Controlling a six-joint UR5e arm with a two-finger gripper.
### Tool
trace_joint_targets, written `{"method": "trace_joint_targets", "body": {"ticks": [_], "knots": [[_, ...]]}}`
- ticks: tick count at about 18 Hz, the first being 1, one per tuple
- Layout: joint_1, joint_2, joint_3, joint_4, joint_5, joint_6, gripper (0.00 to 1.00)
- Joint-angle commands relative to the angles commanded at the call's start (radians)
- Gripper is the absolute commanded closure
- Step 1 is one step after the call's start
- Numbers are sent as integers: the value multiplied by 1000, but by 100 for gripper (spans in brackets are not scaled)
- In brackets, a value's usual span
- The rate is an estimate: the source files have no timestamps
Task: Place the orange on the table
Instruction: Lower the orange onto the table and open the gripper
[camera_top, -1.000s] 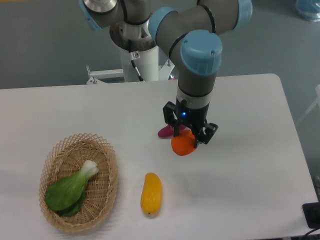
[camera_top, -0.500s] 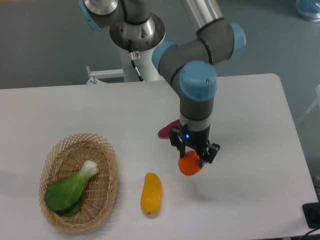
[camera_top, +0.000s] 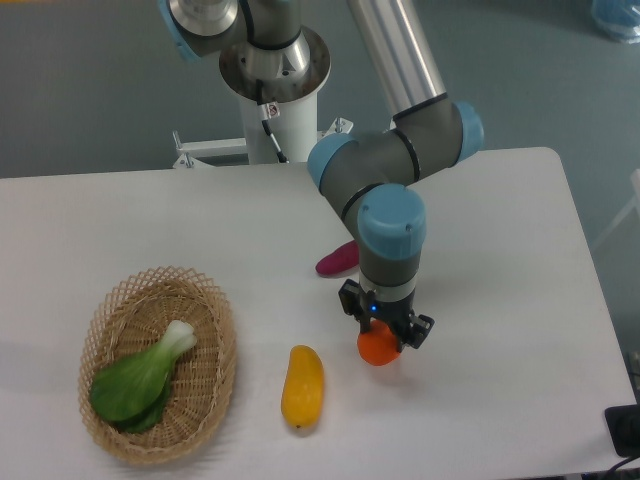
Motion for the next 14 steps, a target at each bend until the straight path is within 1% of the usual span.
{"method": "trace_joint_targets", "body": {"ticks": [2, 4, 6, 8, 10, 13, 14], "knots": [[0, 0, -2, 0, 0, -2, 49], [0, 0, 0, 0, 0, -2, 45], [0, 0, -2, 0, 0, -2, 39], [0, 2, -5, 0, 0, -2, 30], [0, 5, -5, 2, 0, 0, 25], [0, 6, 0, 0, 0, -2, 11], [0, 8, 2, 0, 0, -2, 9]]}}
